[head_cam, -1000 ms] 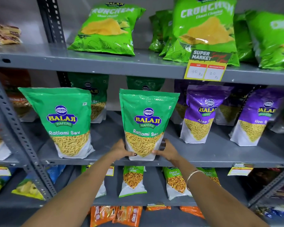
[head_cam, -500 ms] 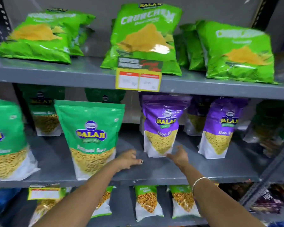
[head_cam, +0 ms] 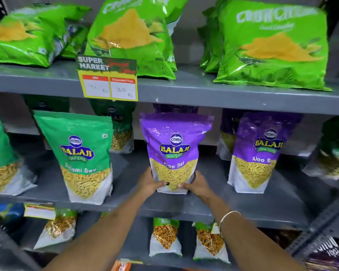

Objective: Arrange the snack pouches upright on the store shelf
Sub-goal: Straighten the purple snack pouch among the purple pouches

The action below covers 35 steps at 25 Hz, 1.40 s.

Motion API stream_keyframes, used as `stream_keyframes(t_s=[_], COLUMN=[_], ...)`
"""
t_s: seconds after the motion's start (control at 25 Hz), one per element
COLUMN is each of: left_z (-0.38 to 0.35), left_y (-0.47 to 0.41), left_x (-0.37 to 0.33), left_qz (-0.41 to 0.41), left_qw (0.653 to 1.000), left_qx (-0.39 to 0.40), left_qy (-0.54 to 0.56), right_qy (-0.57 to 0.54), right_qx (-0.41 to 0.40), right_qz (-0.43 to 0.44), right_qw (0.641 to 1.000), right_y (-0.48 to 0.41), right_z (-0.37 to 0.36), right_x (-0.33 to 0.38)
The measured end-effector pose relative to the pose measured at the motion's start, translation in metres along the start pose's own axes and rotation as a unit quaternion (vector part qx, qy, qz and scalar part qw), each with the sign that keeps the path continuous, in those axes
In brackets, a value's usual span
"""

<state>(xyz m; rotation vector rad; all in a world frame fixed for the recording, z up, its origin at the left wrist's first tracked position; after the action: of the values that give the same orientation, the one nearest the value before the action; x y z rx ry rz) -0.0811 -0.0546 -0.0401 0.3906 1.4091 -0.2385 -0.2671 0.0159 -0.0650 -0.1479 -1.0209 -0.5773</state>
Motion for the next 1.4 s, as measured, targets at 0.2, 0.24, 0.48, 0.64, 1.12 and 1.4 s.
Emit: stream_keyframes(t_s=[0.2, 0.24, 0.48, 0.64, 1.12, 1.4], left_z=[0.013, 0.013, 0.014, 0.014, 0.004, -0.129], left_y=[0.025, 0.029, 0.046, 0.052, 0.060, 0.081], left_x=[0.005, 0.006, 0.001, -0.004, 0.017, -0.010], left_qz=[0.018, 0.019, -0.001, -0.001, 0.138, 0.109], left_qw=[0.997, 0.996, 0.991, 0.984, 0.928, 0.914], left_qx=[-0.005, -0.001, -0.010, -0.023, 0.123, 0.296], left_qy=[-0.079, -0.086, -0.132, -0.176, -0.323, -0.254], right_qy=[-0.008, -0.018, -0.014, -0.031, -0.028, 0.008], right_qx=[0.034, 0.034, 0.037, 0.050, 0.040, -0.198], right_qz=[0.008, 0.016, -0.001, 0.015, -0.007, -0.072], right_qw=[0.999, 0.999, 0.999, 0.998, 0.999, 0.978], right_y=[-0.001, 0.004, 0.066, 0.068, 0.071, 0.075], right_z=[-0.023, -0.021, 0.003, 0.001, 0.018, 0.170], right_x=[-0.045, -0.045, 0.003, 0.003, -0.005, -0.078])
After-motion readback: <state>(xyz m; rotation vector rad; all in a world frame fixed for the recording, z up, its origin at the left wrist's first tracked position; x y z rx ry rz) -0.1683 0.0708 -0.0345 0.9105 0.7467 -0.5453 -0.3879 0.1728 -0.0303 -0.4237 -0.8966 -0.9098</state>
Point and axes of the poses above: each hand's wrist, its own y-axis away from the middle knuckle, its own z-axis out of the back of the hand, x = y × z, the point moved 9 cm from there along -y, towards the middle knuckle, and after that the axes turned 9 degrees about y, right-handed, at the moved point
